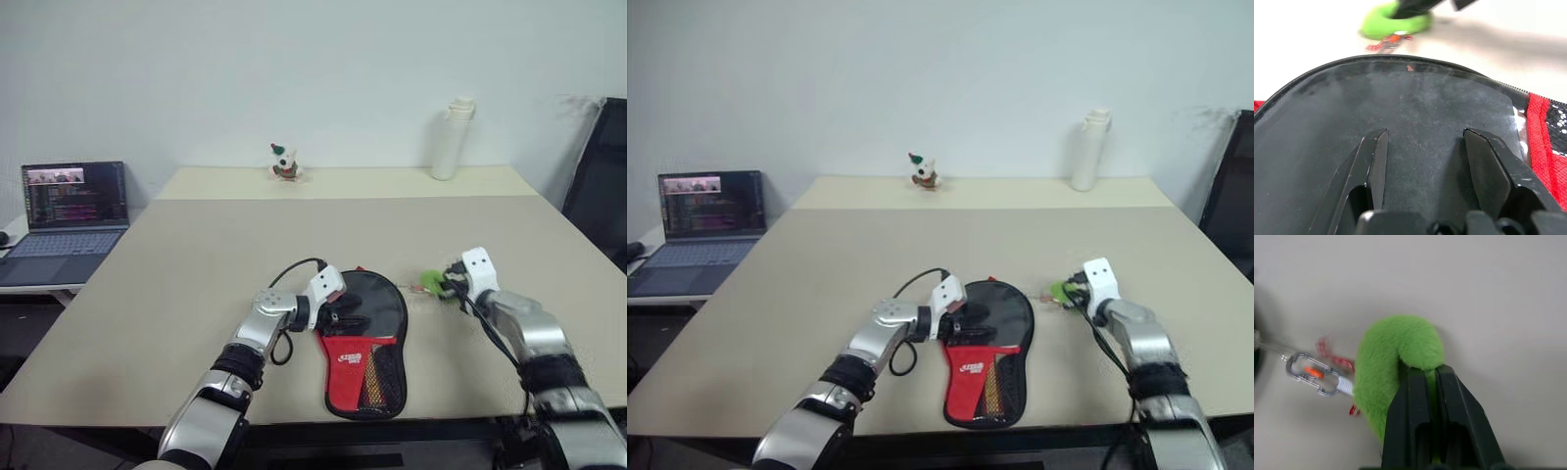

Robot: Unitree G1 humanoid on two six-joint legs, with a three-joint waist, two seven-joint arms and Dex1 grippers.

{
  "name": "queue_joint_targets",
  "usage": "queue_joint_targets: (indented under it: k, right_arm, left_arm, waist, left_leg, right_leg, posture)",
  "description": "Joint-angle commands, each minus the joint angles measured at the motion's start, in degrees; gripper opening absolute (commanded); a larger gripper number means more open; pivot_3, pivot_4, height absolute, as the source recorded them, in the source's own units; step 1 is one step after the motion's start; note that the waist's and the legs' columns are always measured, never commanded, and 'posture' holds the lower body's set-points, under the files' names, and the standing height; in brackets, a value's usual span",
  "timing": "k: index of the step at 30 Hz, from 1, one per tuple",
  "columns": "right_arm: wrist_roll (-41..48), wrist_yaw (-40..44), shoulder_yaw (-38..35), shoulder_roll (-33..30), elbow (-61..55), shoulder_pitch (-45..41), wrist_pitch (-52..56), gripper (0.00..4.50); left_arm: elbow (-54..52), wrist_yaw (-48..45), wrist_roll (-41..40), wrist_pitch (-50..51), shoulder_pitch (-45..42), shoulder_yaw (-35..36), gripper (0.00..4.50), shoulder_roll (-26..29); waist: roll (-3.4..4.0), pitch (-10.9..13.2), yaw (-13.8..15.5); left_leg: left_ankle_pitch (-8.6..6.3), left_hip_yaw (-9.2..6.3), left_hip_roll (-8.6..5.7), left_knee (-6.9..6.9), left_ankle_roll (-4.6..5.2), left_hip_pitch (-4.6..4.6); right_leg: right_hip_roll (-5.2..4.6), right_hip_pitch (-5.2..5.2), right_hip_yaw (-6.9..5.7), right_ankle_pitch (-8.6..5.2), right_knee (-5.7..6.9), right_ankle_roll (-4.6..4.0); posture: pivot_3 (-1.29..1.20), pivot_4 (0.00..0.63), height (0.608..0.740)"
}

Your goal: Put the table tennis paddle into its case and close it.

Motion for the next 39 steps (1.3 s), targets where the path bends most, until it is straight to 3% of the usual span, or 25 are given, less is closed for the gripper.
queue_joint_targets:
  k: [1,4,10,14,25,34,39]
  right_arm:
    - [1.75,-0.01,-3.33,-3.63,-15.89,7.53,8.26,0.01]
    - [3.07,-0.19,-3.79,-4.57,-24.82,12.95,12.8,0.01]
    - [9.85,1.34,-5.52,-5.92,-53.37,31.22,26.35,0.01]
    - [15.05,3.37,-8.76,-7.13,-62.29,38.27,33.07,0.01]
    - [29.64,13.35,-14.13,-13.22,-70.2,49.5,36.95,0.01]
    - [29.52,7.7,-7.53,-11.66,-67.43,45.89,34.55,0.01]
    - [31.2,7.85,-9.44,-12.48,-65.71,43.67,34.63,0.01]
  left_arm:
    - [4.0,1.11,1.9,0.0,0.26,-1.78,2.65,-0.74]
    - [5.28,1.83,1.96,-0.52,-0.43,-1.83,2.65,-1.53]
    - [6.34,2.83,2.02,-0.49,-0.99,-2.35,2.65,-4.3]
    - [6.73,3.21,2.25,-0.74,-0.95,-2.56,2.65,-4.78]
    - [7.2,4.39,2.73,-0.76,-0.68,-3.18,2.65,-5.49]
    - [6.94,5.3,2.96,-0.65,-0.38,-3.46,2.65,-5.24]
    - [6.44,5.44,2.87,-0.56,-0.05,-3.38,2.65,-4.96]
  waist:
    - [0.02,-0.06,0.4]
    - [0.09,-0.12,0.56]
    - [0.11,-0.21,1.71]
    - [0.06,-0.26,1.66]
    - [0.03,-0.31,1.95]
    - [-0.07,-0.34,1.77]
    - [-0.07,-0.33,1.7]
  left_leg:
    - [0.0,-0.01,-0.01,0.0,0.0,-0.01]
    - [0.0,0.0,-0.04,0.03,0.0,0.01]
    - [-0.01,-0.08,-0.07,0.05,-0.01,-0.04]
    - [-0.01,-0.08,-0.07,0.1,-0.01,0.0]
    - [-0.07,-0.48,-0.17,0.06,0.0,0.11]
    - [-0.09,-0.82,-0.18,0.07,0.02,0.23]
    - [-0.09,-0.83,-0.17,0.07,0.01,0.27]
  right_leg:
    - [0.0,0.0,-0.02,-0.01,-0.01,0.02]
    - [0.02,0.04,-0.01,-0.02,-0.04,0.03]
    - [0.03,0.05,-0.07,-0.1,-0.12,0.13]
    - [0.0,0.11,-0.06,-0.1,-0.15,0.14]
    - [-0.3,0.53,-0.36,-0.3,-0.34,0.33]
    - [-0.33,0.65,-0.45,-0.33,-0.33,0.34]
    - [-0.33,0.67,-0.43,-0.33,-0.32,0.34]
  posture:
    - [0.0,0.15,0.74]
    - [0.0,0.15,0.74]
    - [0.0,0.15,0.74]
    - [0.0,0.15,0.74]
    - [0.0,0.15,0.74]
    - [0.0,0.15,0.74]
    - [0.0,0.15,0.74]
